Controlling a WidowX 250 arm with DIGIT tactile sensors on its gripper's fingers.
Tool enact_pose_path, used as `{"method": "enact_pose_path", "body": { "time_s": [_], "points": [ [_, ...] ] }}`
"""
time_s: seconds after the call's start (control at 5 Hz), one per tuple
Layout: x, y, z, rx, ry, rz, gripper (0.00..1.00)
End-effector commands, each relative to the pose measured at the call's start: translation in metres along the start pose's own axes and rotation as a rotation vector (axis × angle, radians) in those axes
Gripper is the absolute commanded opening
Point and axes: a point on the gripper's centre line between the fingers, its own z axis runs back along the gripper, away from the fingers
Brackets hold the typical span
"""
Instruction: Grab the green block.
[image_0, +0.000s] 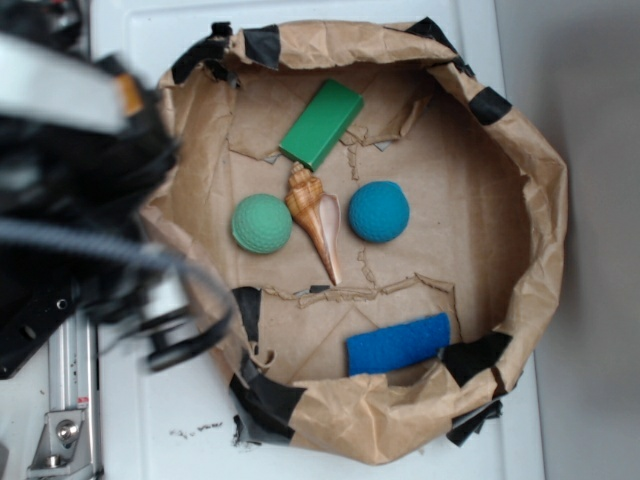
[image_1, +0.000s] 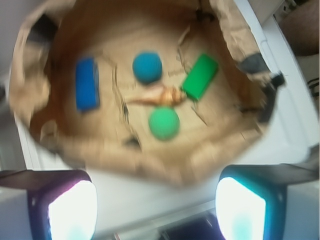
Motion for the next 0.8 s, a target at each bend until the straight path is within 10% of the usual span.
{"method": "enact_pose_path", "body": {
  "time_s": [0.0, 0.6],
  "points": [
    [0.031, 0.016, -0.056, 0.015, 0.057, 0.542, 1.00],
    [0.063, 0.029, -0.096, 0.190, -0.042, 0.810, 1.00]
  ]
}}
